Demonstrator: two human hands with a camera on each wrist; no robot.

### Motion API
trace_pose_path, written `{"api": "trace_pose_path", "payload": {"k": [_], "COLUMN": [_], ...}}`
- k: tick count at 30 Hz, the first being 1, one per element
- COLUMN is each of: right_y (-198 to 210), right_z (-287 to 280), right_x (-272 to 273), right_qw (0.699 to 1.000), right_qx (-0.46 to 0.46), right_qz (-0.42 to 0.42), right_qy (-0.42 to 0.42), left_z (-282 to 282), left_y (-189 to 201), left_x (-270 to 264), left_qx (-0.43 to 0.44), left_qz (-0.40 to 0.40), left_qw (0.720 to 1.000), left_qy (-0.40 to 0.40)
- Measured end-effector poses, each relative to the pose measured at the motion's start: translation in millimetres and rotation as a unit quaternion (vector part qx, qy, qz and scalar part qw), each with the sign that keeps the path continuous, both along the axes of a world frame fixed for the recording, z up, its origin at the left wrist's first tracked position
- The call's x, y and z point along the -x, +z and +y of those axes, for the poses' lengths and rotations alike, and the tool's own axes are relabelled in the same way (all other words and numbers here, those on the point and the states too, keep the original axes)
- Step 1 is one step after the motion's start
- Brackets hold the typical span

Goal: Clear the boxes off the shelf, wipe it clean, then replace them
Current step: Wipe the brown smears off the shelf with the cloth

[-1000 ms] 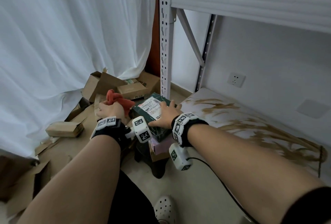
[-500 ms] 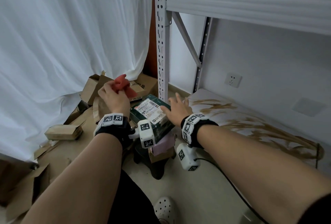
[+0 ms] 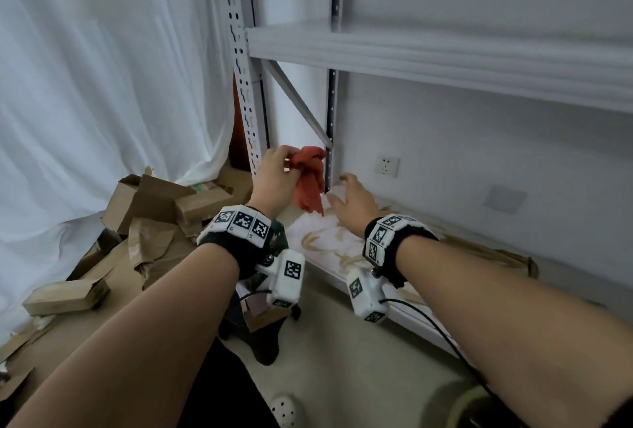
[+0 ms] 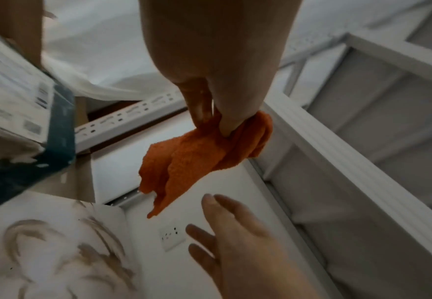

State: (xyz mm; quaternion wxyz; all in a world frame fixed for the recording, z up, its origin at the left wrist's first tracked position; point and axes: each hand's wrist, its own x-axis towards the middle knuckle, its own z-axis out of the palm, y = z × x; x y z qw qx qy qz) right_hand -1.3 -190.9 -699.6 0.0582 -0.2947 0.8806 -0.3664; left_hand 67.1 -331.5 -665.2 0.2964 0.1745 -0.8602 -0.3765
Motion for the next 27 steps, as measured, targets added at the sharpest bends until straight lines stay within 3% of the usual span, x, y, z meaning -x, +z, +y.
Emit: {"api": "trace_pose_path", "payload": {"k": [5, 15, 21, 27], "right_y": [9, -10, -22, -44], "right_z": [48, 155, 191, 188], "right_x": [9, 12, 26, 49], "right_qw": [0.999, 0.996, 0.993, 0.99], "right_qx": [0.027, 0.032, 0.021, 0.011], "right_qz": [0.002, -0.025, -0.022, -0.03], "right_qy": [-0.038, -0.079, -0.113, -0.14], "left_z": [56, 123, 153, 159], "left_y": [3, -12, -30, -59], "left_x": [11, 40, 57, 82], "left_qx": [0.001, 0.099, 0.038, 0.007], "left_qz": [-0.036, -0.126, -0.175, -0.192], "left_qw": [0.994, 0.981, 0.978, 0.976], "left_qy": [-0.102, -0.112, -0.111, -0.103]}}
